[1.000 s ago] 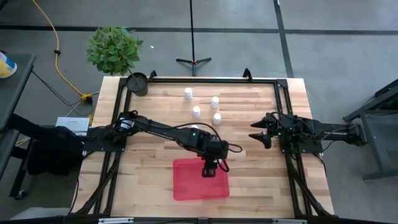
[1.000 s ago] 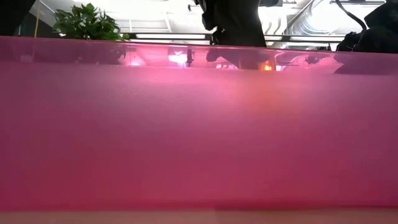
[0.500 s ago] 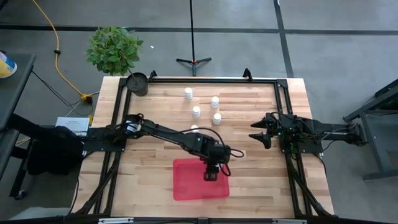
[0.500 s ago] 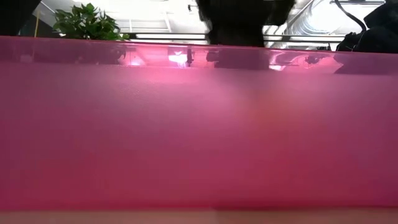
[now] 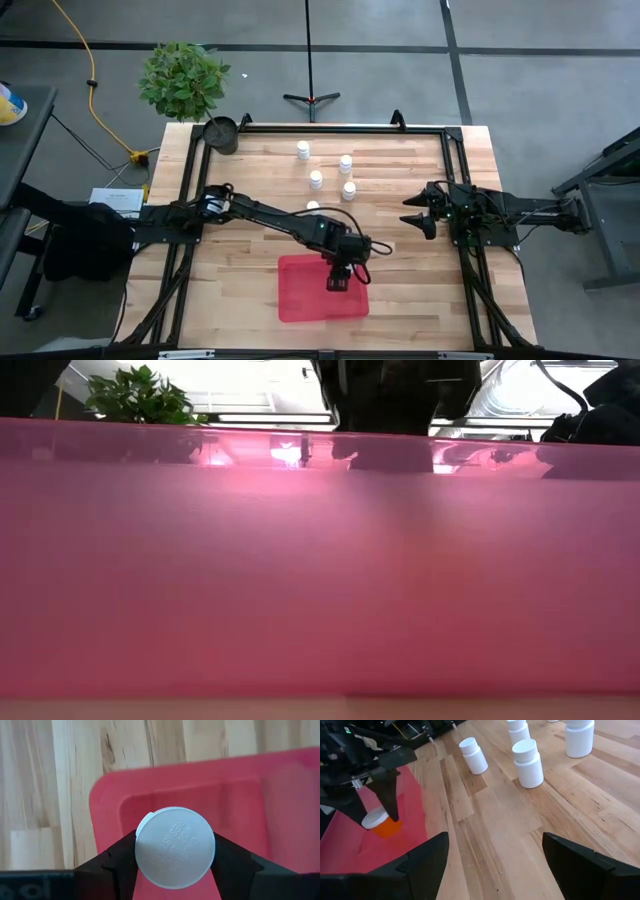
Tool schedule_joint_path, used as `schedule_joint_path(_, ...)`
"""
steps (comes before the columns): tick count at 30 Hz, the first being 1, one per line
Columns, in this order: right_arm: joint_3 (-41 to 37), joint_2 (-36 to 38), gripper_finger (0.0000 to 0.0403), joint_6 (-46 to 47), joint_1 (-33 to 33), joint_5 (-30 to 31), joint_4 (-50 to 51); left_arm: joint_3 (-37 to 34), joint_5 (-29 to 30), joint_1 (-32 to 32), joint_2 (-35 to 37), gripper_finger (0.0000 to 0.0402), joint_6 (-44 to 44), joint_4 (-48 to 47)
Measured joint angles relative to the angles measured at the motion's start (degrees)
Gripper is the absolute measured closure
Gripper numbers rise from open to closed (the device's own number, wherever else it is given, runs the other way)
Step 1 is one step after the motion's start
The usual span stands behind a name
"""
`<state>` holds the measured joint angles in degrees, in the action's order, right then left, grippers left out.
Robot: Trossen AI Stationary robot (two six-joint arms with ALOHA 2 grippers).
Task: Pick and place pill bottles into a basket
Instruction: Put the orange pill bottle into the red bin
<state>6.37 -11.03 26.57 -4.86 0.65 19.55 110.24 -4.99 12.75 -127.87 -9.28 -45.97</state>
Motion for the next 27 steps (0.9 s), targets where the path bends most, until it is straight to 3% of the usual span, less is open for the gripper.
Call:
schedule_joint_path(6,0.00,-0.13,0.0091,0.00,0.00,0.01,-0.02,0.04,0.02,-0.02,-1.42,0.0136,0.02,1.48)
schedule_joint_path(11,0.00,-0.14,0.0091,0.00,0.00,-0.05,-0.02,0.02,0.54,0.00,-2.04,0.0163,0.00,1.67)
schedule_joint_path(15,0.00,-0.15,0.0091,0.00,0.00,-0.18,-0.02,0.12,1.60,-0.02,-2.34,0.0161,0.02,2.01)
schedule_joint_path(22,0.00,-0.15,0.0091,0.00,0.00,-0.18,-0.02,0.04,1.73,0.00,-2.49,0.0080,0.02,2.09)
schedule_joint_path(27,0.00,-0.15,0.0091,0.00,0.00,-0.20,-0.02,0.04,1.73,0.00,-2.49,0.0069,0.02,2.02)
